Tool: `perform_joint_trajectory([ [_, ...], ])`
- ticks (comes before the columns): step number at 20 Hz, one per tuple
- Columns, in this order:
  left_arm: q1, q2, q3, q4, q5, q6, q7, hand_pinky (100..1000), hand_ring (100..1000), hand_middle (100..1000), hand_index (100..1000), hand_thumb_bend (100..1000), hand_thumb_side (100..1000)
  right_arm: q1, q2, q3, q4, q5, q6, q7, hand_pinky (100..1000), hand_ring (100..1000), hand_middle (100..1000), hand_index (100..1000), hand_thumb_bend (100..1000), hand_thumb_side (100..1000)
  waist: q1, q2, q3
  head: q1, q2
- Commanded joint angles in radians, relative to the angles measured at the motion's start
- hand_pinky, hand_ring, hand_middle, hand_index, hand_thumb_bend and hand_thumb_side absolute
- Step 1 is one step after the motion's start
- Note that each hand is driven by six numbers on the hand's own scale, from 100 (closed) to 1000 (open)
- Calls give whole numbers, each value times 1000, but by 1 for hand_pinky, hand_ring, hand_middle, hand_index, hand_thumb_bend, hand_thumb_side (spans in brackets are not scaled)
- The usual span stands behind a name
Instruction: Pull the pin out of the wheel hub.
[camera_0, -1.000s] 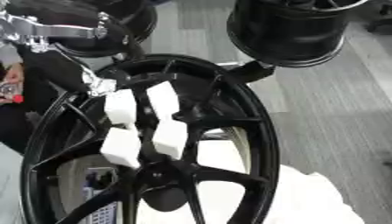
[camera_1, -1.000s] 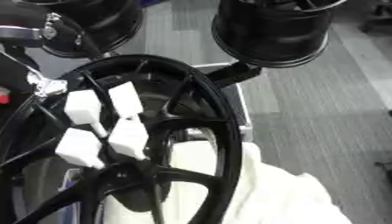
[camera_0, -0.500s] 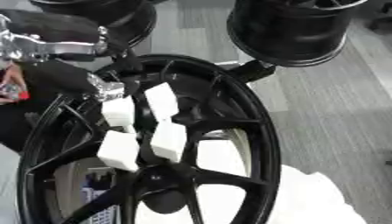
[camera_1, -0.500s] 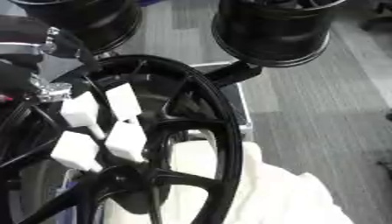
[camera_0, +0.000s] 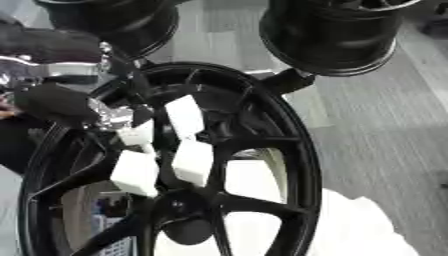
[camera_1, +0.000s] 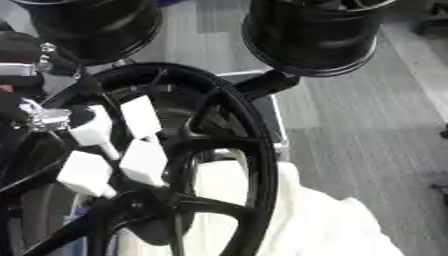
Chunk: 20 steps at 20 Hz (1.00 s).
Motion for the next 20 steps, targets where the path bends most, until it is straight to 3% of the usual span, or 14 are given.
perform_joint_trajectory([
  [1,-1,38,19,-23,-12,10,-10,878,849,717,887,330,890,-8,-9,-1,-18,-1,0,2,752,590,529,691,100,603,-5,-14,-2,4,-11],
  [12,20,30,19,-32,-58,33,2,888,873,749,929,379,760,-12,3,2,-18,-4,3,7,752,589,528,690,100,605,-14,-3,-4,14,-16],
  [20,34,22,27,-1,-92,56,28,875,864,737,924,297,696,-16,12,4,-18,-6,5,9,752,589,528,689,100,608,-17,7,-5,17,-26],
])
